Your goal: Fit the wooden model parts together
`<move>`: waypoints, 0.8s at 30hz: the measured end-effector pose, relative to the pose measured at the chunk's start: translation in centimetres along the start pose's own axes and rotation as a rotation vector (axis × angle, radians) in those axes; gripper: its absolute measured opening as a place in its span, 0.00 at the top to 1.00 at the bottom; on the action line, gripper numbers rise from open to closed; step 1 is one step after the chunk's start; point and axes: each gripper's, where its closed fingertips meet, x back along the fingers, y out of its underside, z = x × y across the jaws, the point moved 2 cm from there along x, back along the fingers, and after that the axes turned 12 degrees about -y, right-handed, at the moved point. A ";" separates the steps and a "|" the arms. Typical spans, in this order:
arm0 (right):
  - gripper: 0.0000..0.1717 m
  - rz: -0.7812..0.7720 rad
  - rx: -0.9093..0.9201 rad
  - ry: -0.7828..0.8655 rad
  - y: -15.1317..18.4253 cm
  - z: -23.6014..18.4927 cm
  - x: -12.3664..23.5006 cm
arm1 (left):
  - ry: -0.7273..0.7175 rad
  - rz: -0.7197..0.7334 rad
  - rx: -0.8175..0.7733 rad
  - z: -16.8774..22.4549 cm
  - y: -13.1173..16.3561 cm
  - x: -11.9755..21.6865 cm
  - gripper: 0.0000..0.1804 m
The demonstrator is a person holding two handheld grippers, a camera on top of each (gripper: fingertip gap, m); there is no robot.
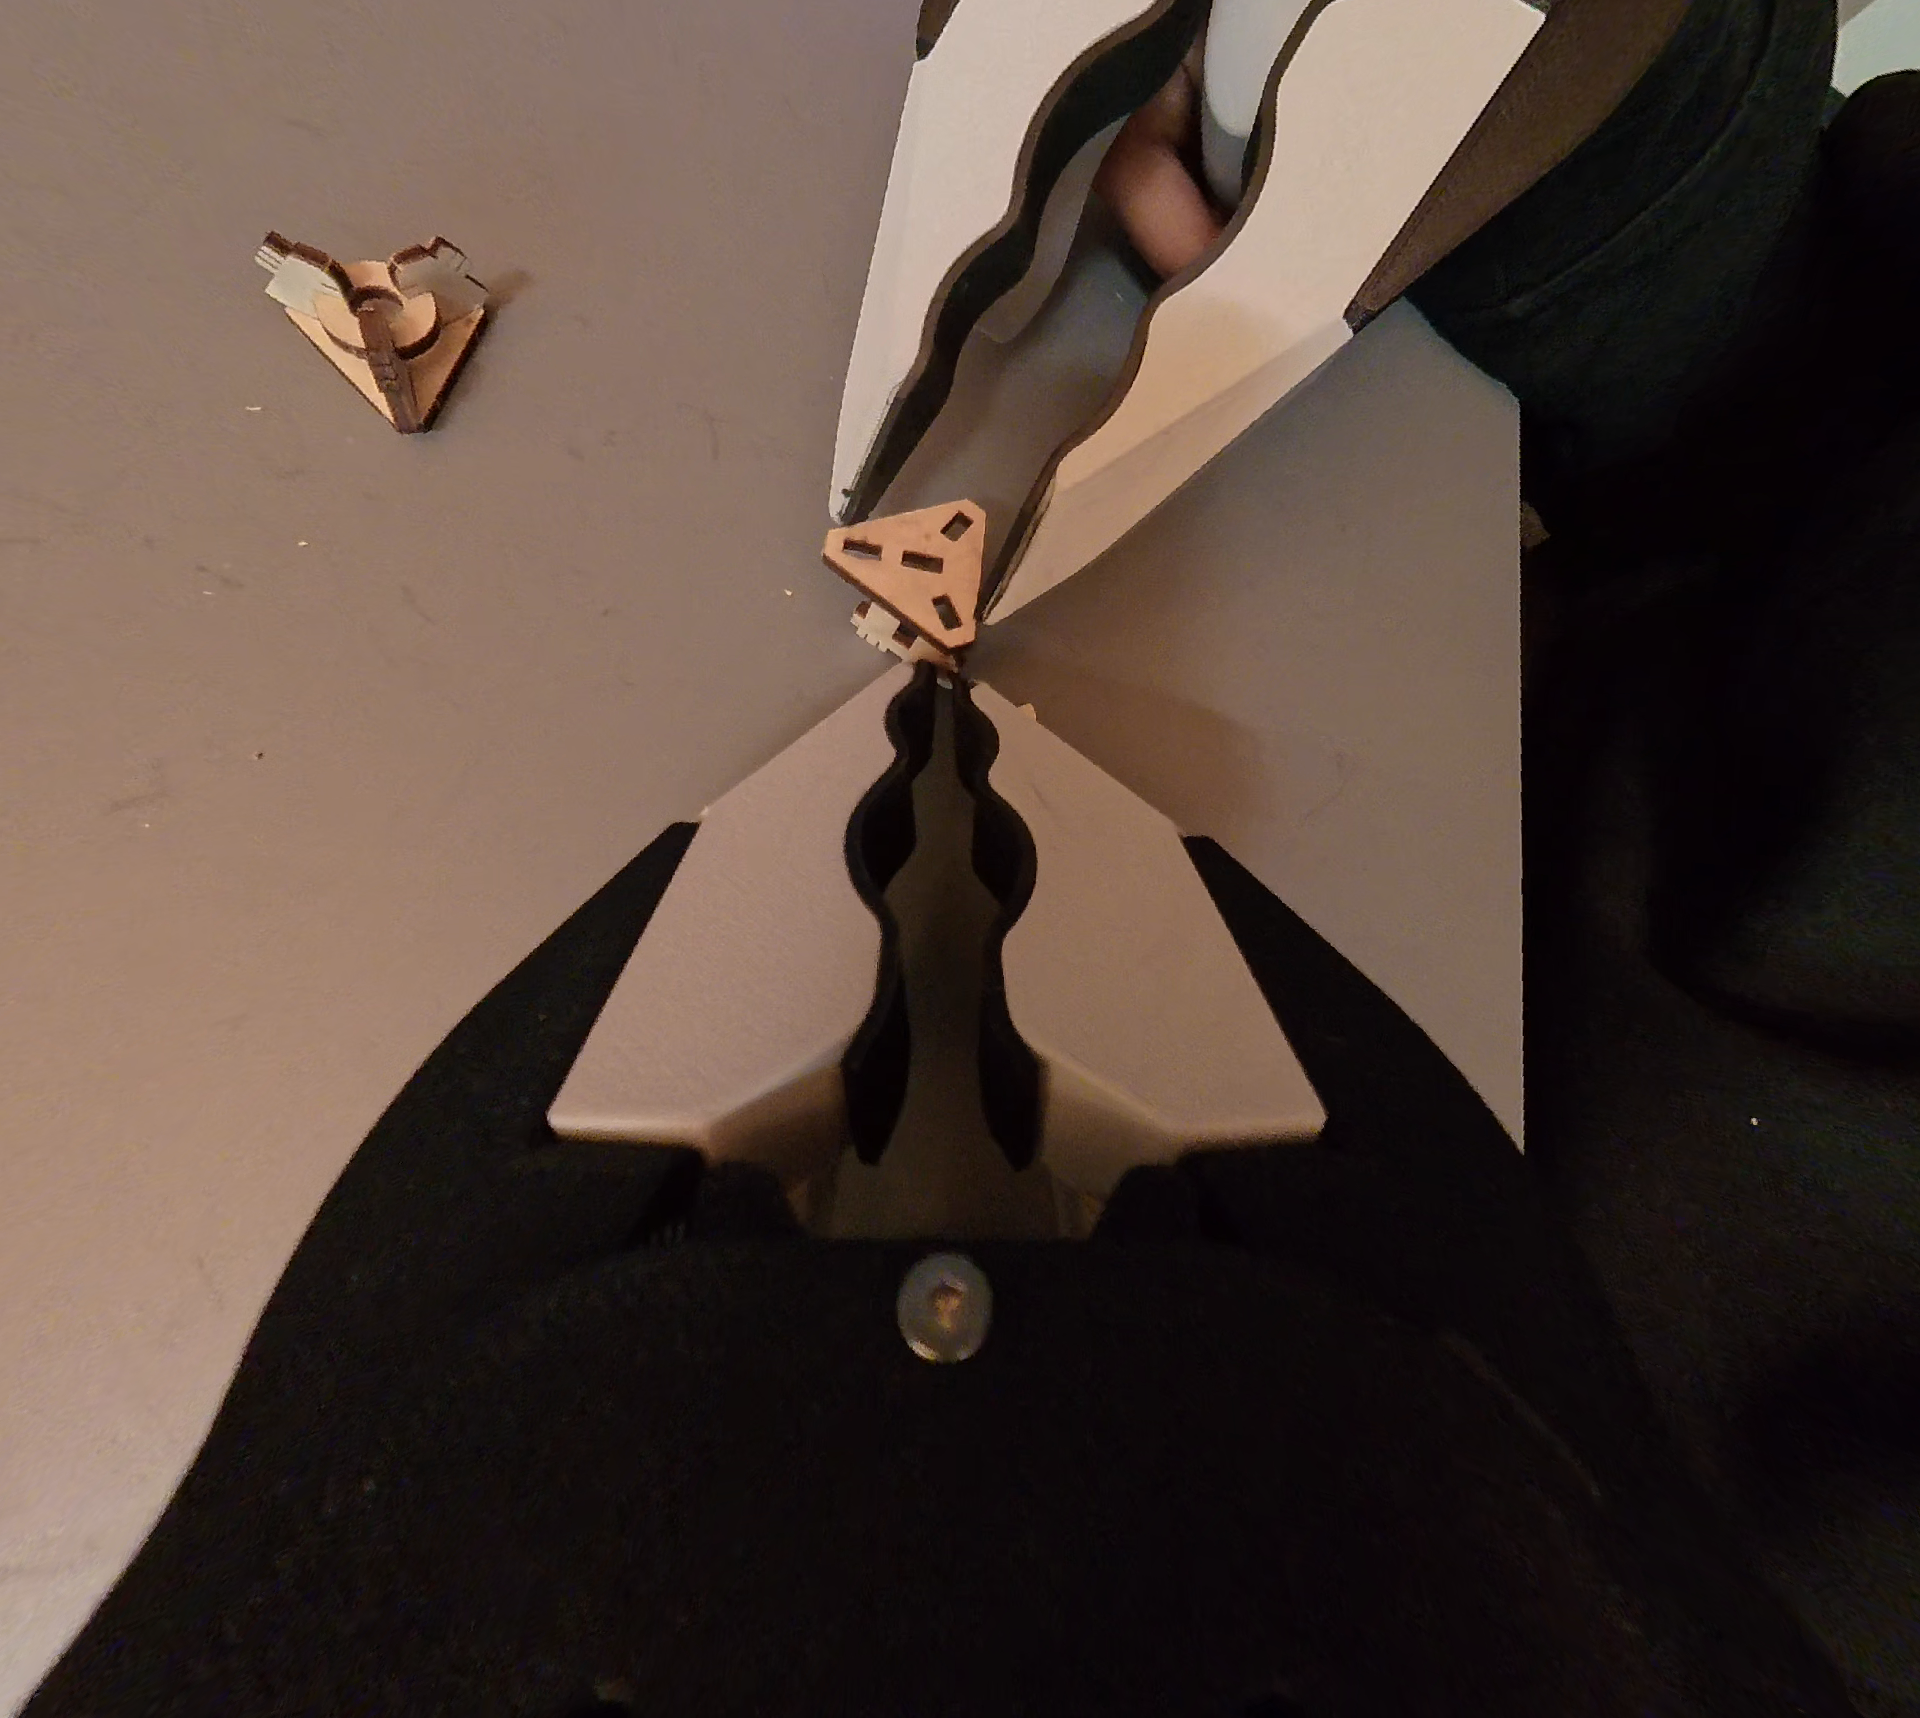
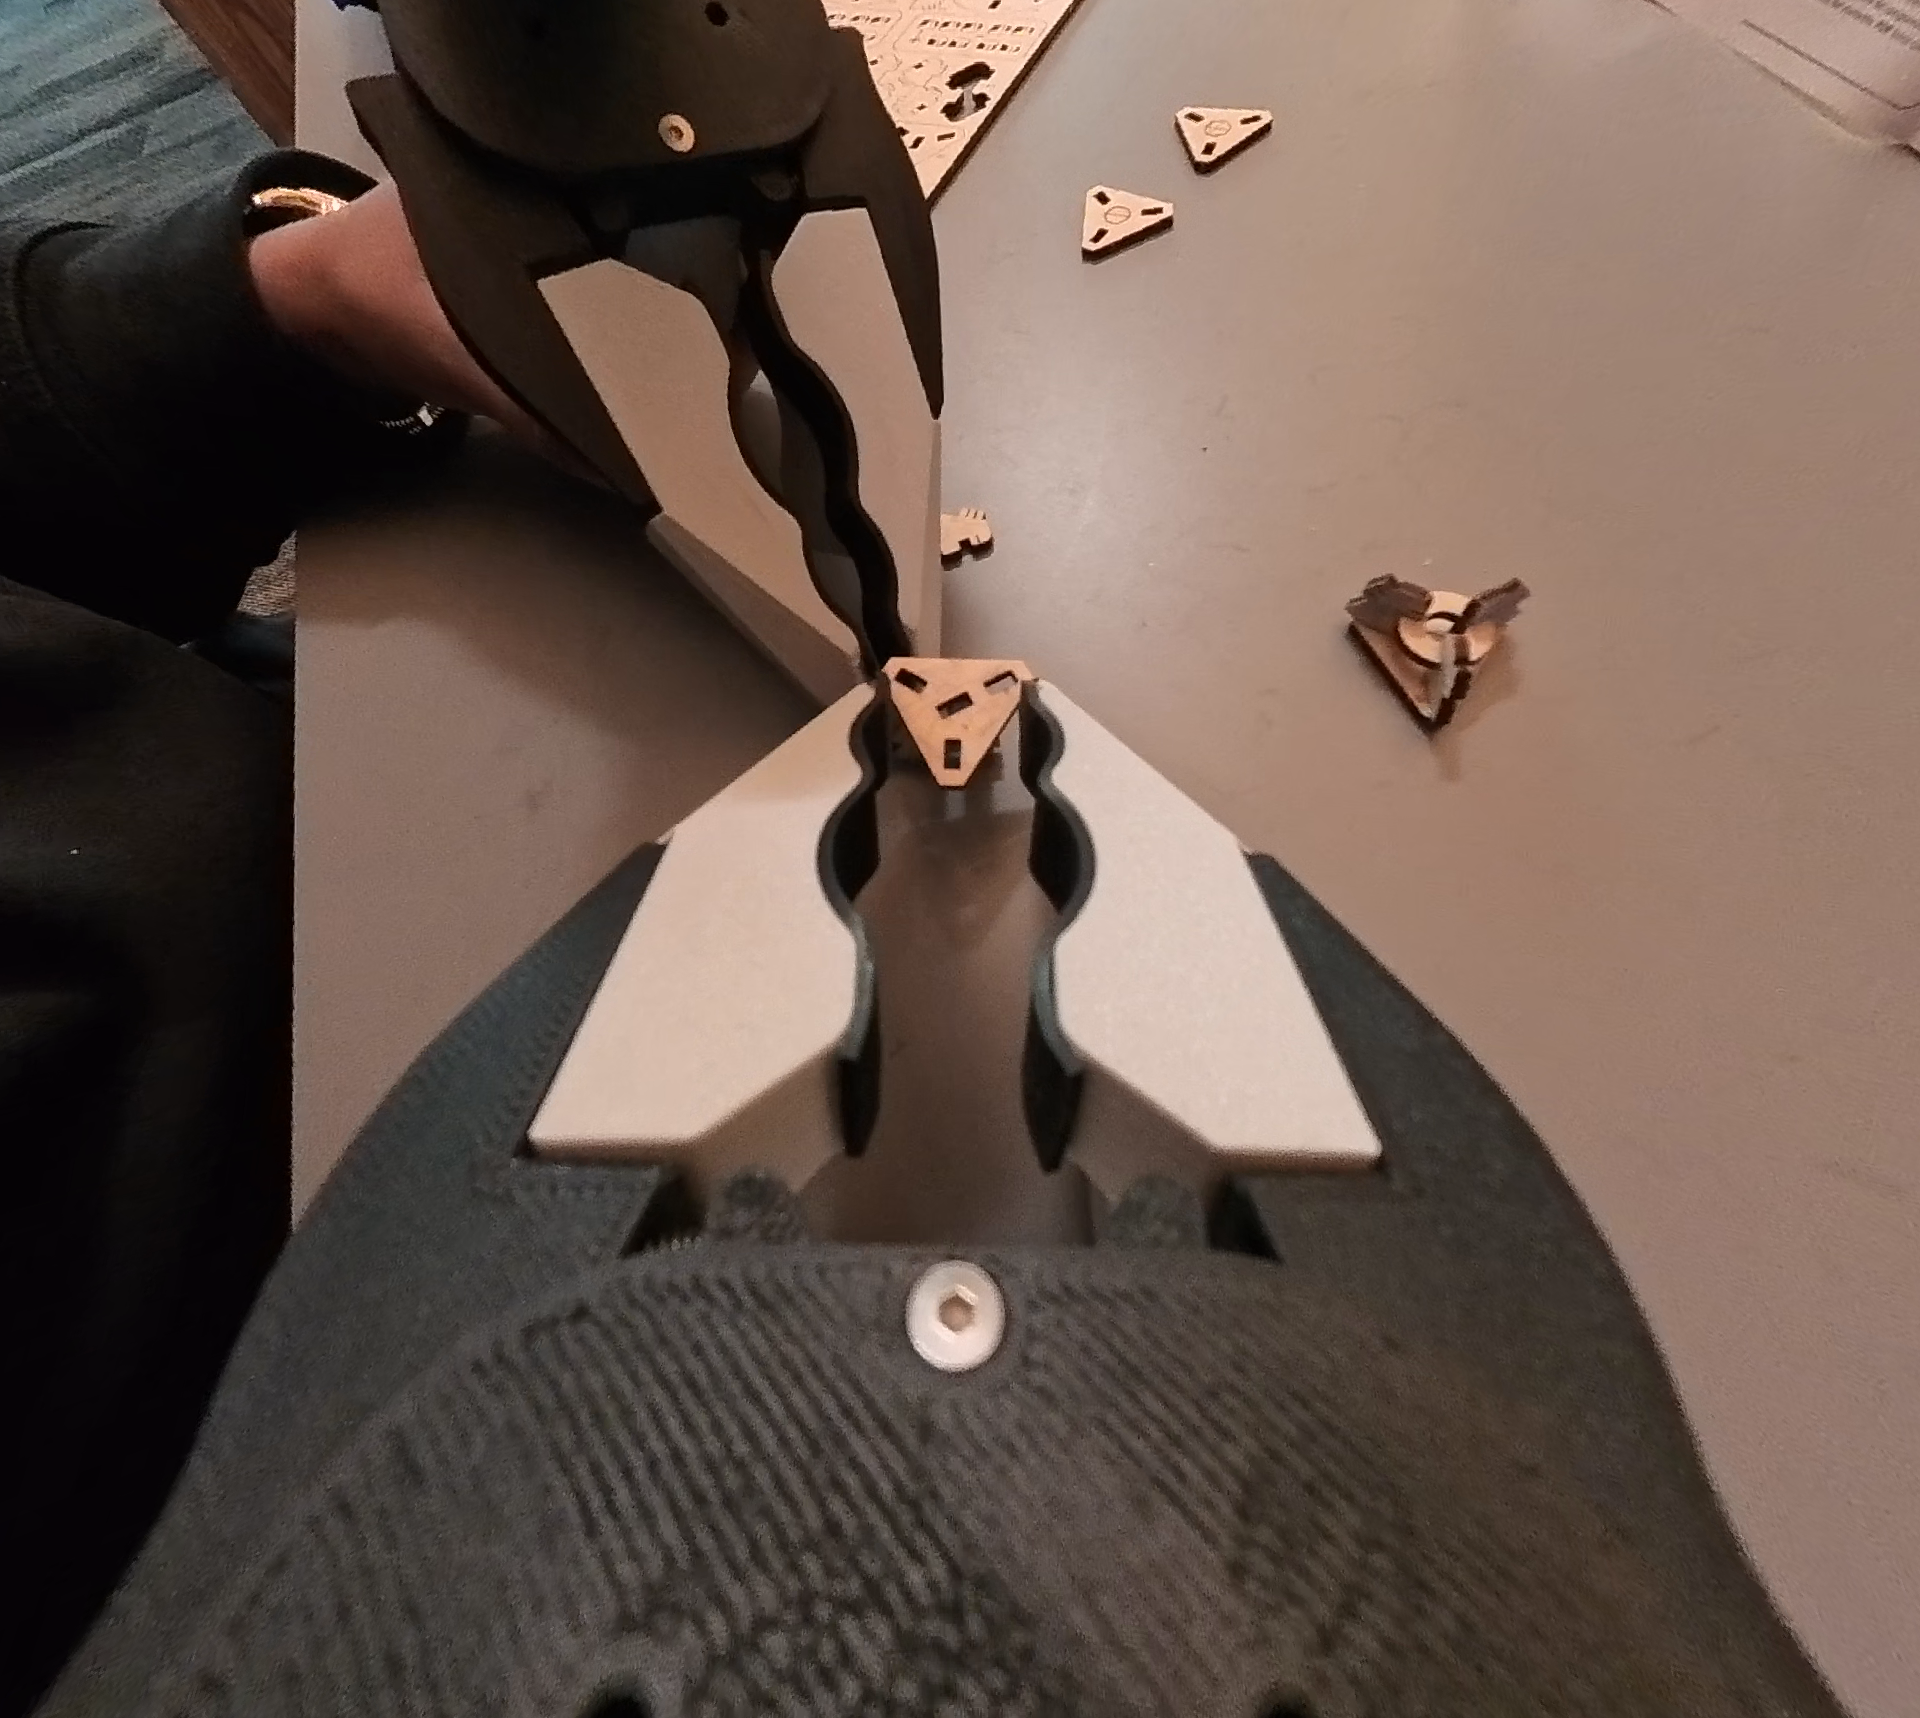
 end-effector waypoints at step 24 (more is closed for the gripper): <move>0.87 0.119 -0.120 0.068 -1.4 -0.3 0.9 | 0.054 0.178 0.089 -0.9 -1.4 2.5 0.94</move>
